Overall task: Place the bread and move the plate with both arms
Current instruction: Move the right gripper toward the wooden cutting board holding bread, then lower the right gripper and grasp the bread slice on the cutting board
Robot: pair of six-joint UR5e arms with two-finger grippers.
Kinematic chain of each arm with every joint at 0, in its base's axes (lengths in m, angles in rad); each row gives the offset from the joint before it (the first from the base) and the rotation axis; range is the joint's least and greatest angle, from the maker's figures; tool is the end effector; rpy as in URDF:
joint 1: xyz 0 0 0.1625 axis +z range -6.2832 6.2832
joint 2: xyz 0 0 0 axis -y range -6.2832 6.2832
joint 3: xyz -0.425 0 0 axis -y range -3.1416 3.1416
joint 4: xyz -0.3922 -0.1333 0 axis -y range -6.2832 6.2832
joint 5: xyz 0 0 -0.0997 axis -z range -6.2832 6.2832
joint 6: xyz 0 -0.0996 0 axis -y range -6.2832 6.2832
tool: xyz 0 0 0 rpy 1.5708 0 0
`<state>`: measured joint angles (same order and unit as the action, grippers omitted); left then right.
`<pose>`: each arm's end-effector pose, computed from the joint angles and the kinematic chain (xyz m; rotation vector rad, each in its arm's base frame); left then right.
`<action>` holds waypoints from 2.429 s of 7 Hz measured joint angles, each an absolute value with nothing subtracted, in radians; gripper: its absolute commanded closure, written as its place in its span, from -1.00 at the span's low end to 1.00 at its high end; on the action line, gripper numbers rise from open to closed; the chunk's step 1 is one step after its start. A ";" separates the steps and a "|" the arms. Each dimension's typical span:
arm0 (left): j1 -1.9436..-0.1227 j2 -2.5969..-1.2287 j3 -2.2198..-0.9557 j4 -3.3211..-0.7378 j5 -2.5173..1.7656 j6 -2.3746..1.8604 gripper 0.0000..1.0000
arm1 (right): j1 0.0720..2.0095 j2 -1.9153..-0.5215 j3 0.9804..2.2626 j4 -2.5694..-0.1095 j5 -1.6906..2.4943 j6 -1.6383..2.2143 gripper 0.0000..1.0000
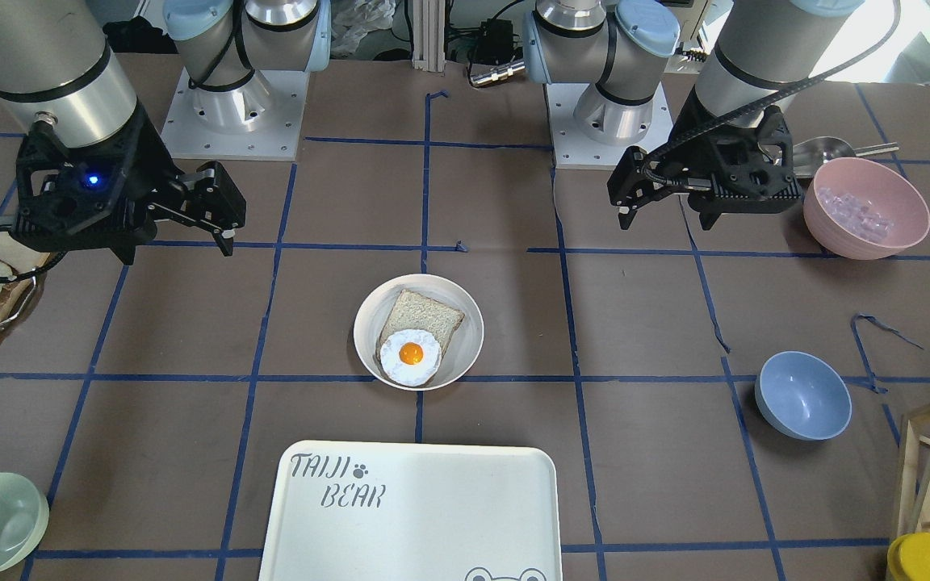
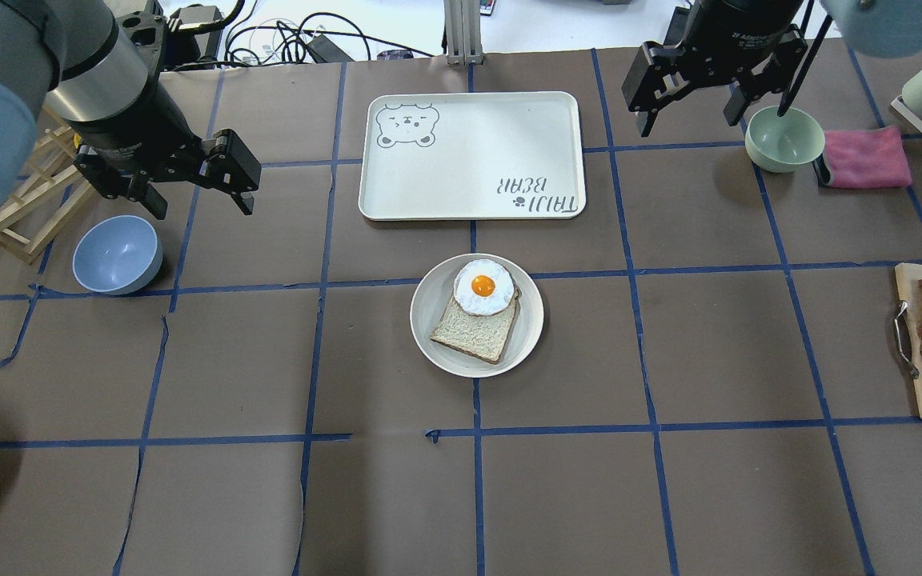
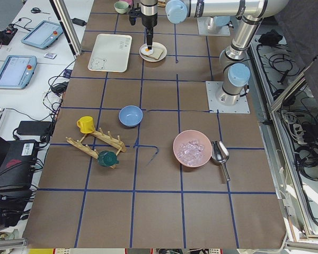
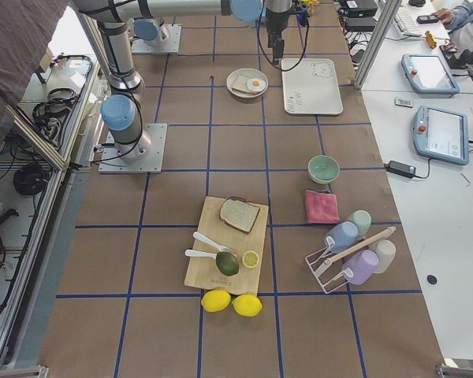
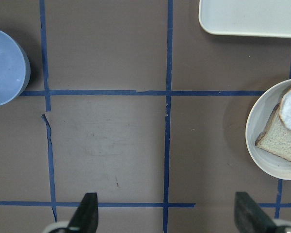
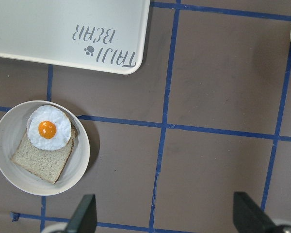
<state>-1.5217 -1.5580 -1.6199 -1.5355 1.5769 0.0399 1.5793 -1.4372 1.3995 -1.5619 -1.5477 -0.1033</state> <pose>-0.1087 -0.4920 0.4735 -0.0144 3.1355 0.0020 0.1403 -0.5499 0.5018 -0.1748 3.1146 -0.0466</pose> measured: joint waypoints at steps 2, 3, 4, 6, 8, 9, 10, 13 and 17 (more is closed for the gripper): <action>-1.522 -1.558 -1.620 -1.535 1.578 0.040 -1.00 | 1.577 -1.442 1.403 -1.548 -1.551 -0.104 -1.00; -1.522 -1.558 -1.620 -1.535 1.579 0.040 -1.00 | 1.576 -1.443 1.406 -1.549 -1.553 -0.104 -1.00; -1.522 -1.557 -1.620 -1.536 1.580 0.040 -1.00 | 1.573 -1.443 1.406 -1.551 -1.554 -0.104 -1.00; -1.522 -1.558 -1.620 -1.535 1.581 0.040 -1.00 | 1.573 -1.444 1.406 -1.552 -1.562 -0.104 -1.00; -1.522 -1.557 -1.620 -1.536 1.583 0.040 -1.00 | 1.572 -1.444 1.406 -1.549 -1.567 -0.104 -1.00; -1.522 -1.558 -1.620 -1.536 1.584 0.040 -1.00 | 1.572 -1.444 1.405 -1.551 -1.567 -0.104 -1.00; -1.522 -1.558 -1.620 -1.536 1.584 0.040 -1.00 | 1.572 -1.443 1.405 -1.555 -1.567 -0.104 -1.00; -1.522 -1.558 -1.620 -1.536 1.586 0.040 -1.00 | 1.541 -1.432 1.408 -1.558 -1.571 -0.122 -1.00; -1.522 -1.558 -1.620 -1.536 1.586 0.040 -1.00 | 1.265 -1.407 1.631 -1.737 -1.723 -0.175 -1.00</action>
<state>-1.5217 -1.5585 -1.6199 -1.5355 1.5862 0.0399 1.2650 -1.4075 1.6312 -1.7365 -1.7225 -0.1751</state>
